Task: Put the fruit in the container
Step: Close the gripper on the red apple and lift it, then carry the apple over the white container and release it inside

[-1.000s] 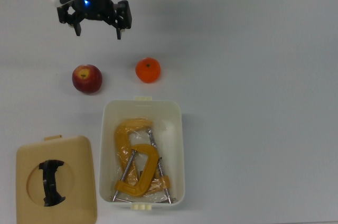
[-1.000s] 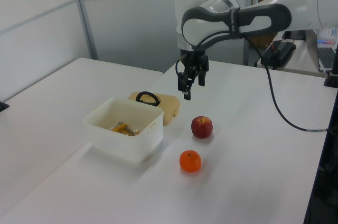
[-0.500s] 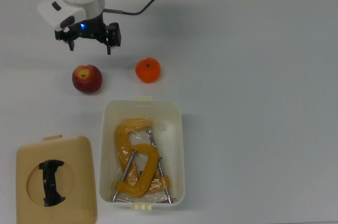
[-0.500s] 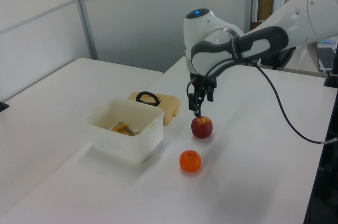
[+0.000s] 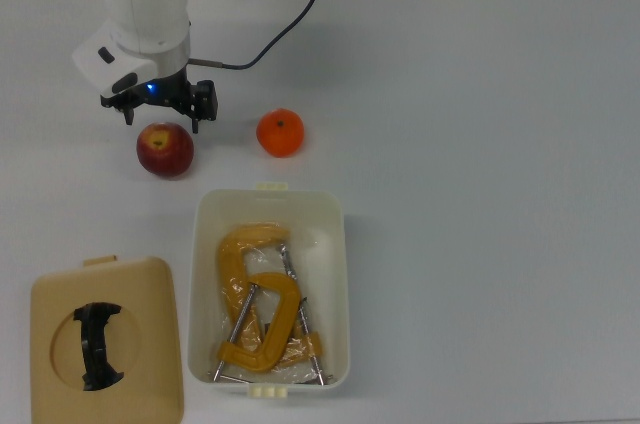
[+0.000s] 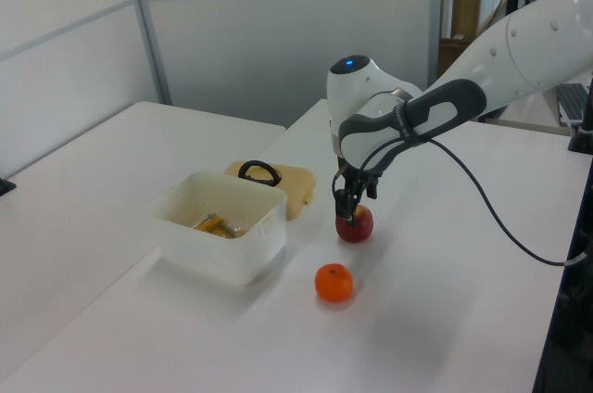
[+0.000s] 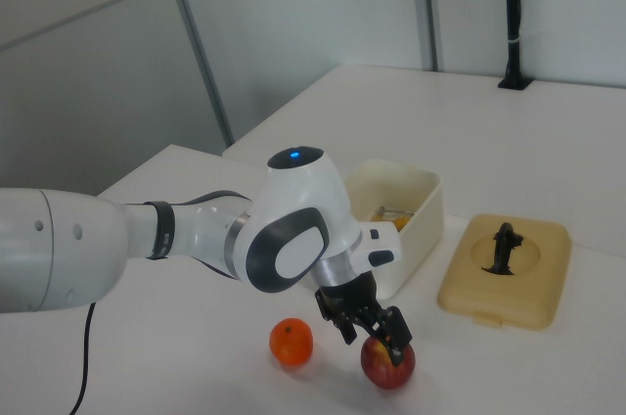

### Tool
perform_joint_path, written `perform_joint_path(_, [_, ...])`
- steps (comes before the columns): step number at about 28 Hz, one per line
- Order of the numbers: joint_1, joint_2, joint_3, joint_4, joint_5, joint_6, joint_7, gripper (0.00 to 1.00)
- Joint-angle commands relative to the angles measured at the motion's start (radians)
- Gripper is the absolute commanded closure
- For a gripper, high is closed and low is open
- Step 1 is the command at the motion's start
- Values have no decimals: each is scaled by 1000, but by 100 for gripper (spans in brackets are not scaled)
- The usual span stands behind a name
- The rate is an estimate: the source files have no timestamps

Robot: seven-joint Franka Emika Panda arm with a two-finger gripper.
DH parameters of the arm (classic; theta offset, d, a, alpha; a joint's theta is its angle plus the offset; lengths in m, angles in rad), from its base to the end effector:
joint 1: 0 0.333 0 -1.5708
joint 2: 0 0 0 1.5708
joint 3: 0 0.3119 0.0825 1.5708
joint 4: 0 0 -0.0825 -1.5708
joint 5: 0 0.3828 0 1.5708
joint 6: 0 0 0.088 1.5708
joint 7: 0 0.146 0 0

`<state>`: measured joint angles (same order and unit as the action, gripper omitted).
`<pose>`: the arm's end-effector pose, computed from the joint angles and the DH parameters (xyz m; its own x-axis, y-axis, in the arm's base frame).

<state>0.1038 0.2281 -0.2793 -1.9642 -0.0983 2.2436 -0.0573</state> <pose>0.5961 -0.1078 0.3268 0.9979 -0.0470 0.0452 -0.0531 -0.9880 0.1450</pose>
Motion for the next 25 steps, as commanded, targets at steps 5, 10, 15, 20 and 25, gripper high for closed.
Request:
perform_joint_path(5, [0,48,-11,-8,-29,79,25,0])
perform_joint_path(10, [2,74,-9,-8,-69,108,88,1])
perform_joint_path(15, [4,77,-9,-2,-78,110,93,66])
perform_joint_path(20, [2,19,-11,2,-64,99,94,100])
perform_joint_path(25, [-3,-52,-12,53,-23,27,96,100])
